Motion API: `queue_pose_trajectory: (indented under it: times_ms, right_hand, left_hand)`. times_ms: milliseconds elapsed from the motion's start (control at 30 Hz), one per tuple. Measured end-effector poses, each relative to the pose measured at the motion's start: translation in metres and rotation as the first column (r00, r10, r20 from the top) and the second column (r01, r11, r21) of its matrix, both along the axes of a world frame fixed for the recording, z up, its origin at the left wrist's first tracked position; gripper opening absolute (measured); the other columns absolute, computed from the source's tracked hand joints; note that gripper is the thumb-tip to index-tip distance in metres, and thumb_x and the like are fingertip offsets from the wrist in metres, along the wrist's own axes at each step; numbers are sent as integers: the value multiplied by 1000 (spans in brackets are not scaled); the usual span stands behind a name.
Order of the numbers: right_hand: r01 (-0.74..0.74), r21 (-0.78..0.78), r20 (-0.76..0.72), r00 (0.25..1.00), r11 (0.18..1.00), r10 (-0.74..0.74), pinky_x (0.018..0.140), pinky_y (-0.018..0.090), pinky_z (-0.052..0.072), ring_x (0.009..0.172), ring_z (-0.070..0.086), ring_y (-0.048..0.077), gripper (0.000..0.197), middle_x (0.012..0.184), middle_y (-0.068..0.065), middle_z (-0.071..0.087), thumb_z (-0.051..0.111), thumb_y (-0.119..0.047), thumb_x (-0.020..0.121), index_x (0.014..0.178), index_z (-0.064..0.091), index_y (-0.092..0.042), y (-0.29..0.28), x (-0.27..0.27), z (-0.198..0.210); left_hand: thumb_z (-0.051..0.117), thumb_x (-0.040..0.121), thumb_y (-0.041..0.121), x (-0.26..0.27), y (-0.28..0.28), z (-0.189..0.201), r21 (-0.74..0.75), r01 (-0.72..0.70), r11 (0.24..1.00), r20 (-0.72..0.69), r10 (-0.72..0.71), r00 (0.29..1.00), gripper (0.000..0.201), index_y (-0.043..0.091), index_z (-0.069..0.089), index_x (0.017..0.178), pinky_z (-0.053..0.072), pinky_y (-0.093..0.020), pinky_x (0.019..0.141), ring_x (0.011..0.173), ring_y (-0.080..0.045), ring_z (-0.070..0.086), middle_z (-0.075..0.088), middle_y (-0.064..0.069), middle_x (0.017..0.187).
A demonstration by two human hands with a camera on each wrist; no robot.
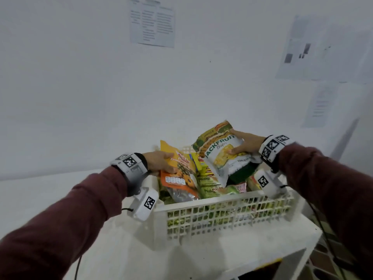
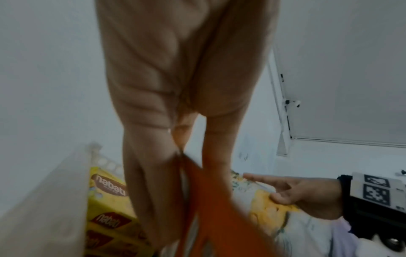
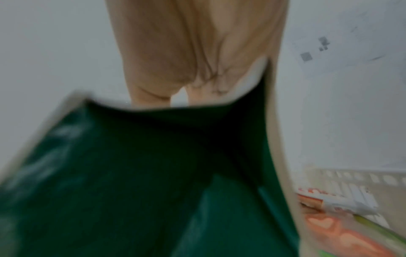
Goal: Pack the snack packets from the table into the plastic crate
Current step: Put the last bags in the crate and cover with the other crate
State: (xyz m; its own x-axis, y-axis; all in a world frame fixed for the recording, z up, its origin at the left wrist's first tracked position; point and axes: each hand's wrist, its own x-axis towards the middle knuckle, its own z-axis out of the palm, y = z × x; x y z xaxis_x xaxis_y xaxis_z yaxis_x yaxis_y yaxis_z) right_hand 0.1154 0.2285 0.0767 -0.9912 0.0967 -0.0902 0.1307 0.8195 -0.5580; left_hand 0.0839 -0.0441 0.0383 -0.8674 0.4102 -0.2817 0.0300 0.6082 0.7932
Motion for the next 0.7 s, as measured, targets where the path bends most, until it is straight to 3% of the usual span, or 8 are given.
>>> queue_pose_trajectory:
  times_ms: [67, 167, 267, 333, 400, 467, 533, 700]
  right_hand:
    - [-49, 100, 123, 992, 994, 36, 111, 32, 24, 137, 31, 24, 82, 152, 5, 27, 65, -24, 85, 149, 13, -23, 0, -11, -5]
    - [-160, 309, 337, 940, 937, 50, 107, 38, 36, 124, 46, 26, 75, 149, 8, 33, 60, -26, 89, 148, 14, -25, 0, -23, -16]
    - [-196, 416, 488, 872, 888, -36, 71, 28, 55, 88, 62, 23, 78, 132, 14, 53, 64, -24, 87, 149, 17, -23, 5, -31, -27]
    - [-252, 497, 534, 843, 830, -64, 55, 23, 54, 76, 60, 19, 77, 123, 14, 57, 62, -28, 88, 149, 15, -21, 5, -37, -28]
    - [-326, 627, 506, 861, 707, -52, 82, 28, 53, 107, 59, 23, 79, 135, 11, 49, 60, -39, 87, 149, 14, -20, 6, -45, -29]
    - [-372, 665, 473, 881, 648, 20, 110, 39, 33, 136, 34, 25, 88, 153, 7, 26, 64, -45, 82, 149, 12, -22, 10, -53, -30]
    - [-391, 640, 446, 890, 662, 94, 114, 42, 24, 142, 22, 25, 98, 157, 4, 13, 68, -46, 77, 149, 4, -27, 11, -60, -30]
    - [-531, 618, 522, 828, 579, 203, 116, 47, 12, 145, 0, 27, 102, 157, 2, -12, 65, -50, 78, 145, -11, -39, 9, -66, -40]
  left_hand:
    - [59, 89, 7, 2, 3, 1, -99, 34, 994, 41, -31, 999, 75, 24, 16, 148, 58, -24, 66, 71, -12, 67, 50, -18, 136]
    - [62, 88, 21, 1, 6, -1, -400, 101, 911, 51, -88, 995, 83, 27, 7, 149, 49, -42, 97, 114, -28, 58, 43, -16, 142]
    - [58, 90, 33, 2, 17, 2, -633, 158, 758, 26, -183, 983, 83, 29, 1, 150, 43, -35, 103, 123, -27, 51, 35, -12, 149]
    - [52, 92, 41, 2, 27, 7, -763, 186, 619, 27, -257, 966, 79, 29, 0, 150, 40, -30, 101, 128, -26, 46, 29, -12, 151]
    - [46, 92, 50, 3, 36, 12, -882, 137, 451, -22, -330, 944, 74, 31, 2, 150, 36, -30, 103, 134, -26, 35, 13, -13, 155]
    - [43, 90, 57, 1, 41, 17, -948, 75, 310, -58, -399, 915, 71, 36, 8, 148, 27, -39, 110, 142, -32, 15, -5, -12, 156]
    - [46, 88, 59, -6, 41, 20, -958, 94, 270, -39, -449, 893, 72, 36, 13, 148, 22, -45, 113, 143, -33, 7, -10, -9, 157]
    - [54, 91, 38, -10, 62, 24, -946, 244, 214, 111, -492, 863, 85, 26, -6, 149, 35, -28, 99, 136, -25, 33, 16, -7, 156]
